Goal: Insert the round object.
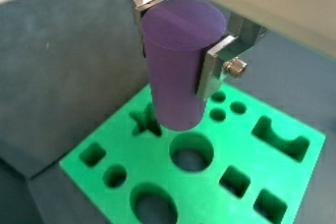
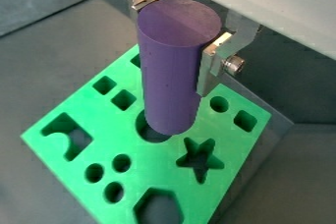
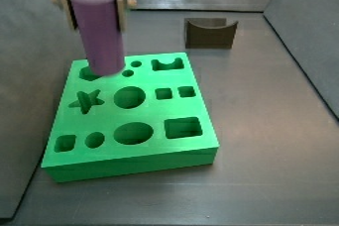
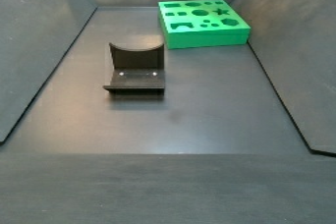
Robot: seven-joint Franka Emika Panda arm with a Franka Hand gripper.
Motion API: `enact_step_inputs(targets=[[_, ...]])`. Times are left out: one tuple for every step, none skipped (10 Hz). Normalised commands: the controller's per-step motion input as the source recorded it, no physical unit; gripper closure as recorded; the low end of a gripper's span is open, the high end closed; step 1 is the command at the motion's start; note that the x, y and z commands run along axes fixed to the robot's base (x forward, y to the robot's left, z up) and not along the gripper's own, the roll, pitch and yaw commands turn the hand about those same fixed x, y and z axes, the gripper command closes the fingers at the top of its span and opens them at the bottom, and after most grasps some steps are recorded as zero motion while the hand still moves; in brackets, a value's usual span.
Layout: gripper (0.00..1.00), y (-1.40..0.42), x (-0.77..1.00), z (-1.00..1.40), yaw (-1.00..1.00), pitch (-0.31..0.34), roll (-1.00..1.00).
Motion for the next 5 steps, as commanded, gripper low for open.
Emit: enact_step_inputs(targets=[[1.00, 0.15, 0.27, -0.59, 0.00, 0.000, 0.00], [1.00, 0.09, 0.01, -0.60, 0.00, 0.000, -0.01], [1.00, 0.00, 0.03, -0.88, 0.00, -0.047, -0.09], [1.00, -0.03, 0.08, -0.76, 0.00, -0.016, -0.14], [1.00, 0.00, 0.08, -0.48, 0.00, -0.014, -0.19]])
